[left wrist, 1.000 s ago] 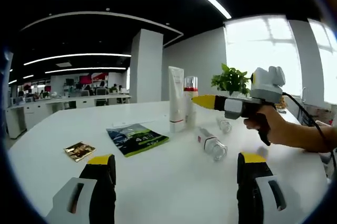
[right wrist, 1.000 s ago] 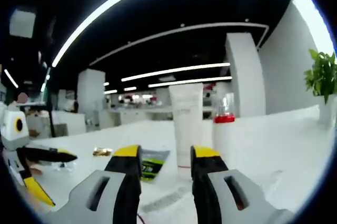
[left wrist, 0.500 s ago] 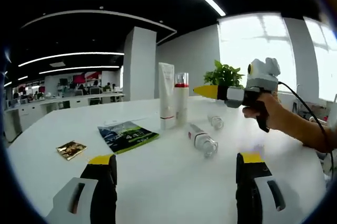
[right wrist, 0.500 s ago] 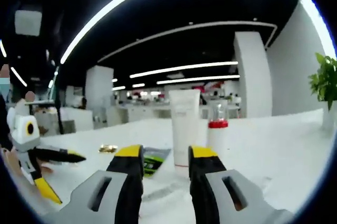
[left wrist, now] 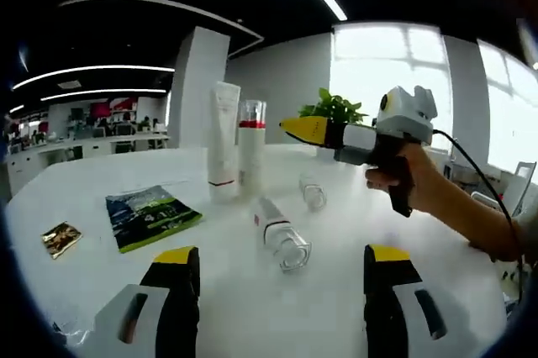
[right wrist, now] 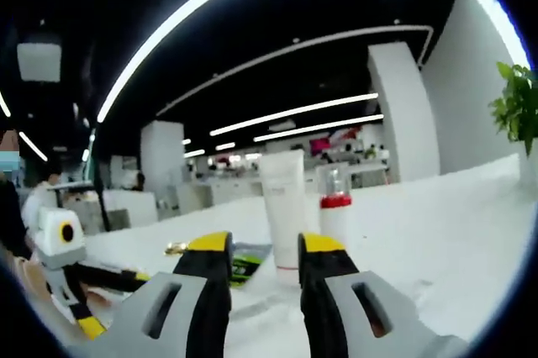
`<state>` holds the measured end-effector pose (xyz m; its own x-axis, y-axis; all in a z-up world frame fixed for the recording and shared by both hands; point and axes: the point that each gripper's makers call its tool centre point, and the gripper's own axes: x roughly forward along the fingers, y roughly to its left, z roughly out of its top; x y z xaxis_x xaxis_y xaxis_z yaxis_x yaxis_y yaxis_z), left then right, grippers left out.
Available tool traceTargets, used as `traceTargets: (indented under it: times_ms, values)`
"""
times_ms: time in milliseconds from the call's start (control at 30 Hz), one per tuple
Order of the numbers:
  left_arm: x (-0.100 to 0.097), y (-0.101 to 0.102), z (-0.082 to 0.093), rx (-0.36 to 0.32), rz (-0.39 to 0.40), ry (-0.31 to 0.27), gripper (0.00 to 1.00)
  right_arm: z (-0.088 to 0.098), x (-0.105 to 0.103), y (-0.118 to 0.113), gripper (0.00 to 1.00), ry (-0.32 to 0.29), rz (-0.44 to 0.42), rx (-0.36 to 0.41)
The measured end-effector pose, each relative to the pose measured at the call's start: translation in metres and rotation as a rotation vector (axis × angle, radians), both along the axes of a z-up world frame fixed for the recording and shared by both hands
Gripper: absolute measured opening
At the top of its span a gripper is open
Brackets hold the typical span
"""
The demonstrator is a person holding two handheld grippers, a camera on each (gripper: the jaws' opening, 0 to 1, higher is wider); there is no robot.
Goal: Arrange the skincare products in the storage area until every visible bottle or jar stands upright without overlapping.
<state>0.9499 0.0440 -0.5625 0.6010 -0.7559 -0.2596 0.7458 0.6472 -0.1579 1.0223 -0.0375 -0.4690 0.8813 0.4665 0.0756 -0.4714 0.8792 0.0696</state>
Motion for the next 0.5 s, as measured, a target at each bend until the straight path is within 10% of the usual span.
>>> traceTargets:
  times_ms: [500]
  values:
    - [0.012,-0.013,-0.020,0.073,0.084,0.080,0.57,-0.002,0.000,-0.001,0.28,0.002,-0.008,0.006]
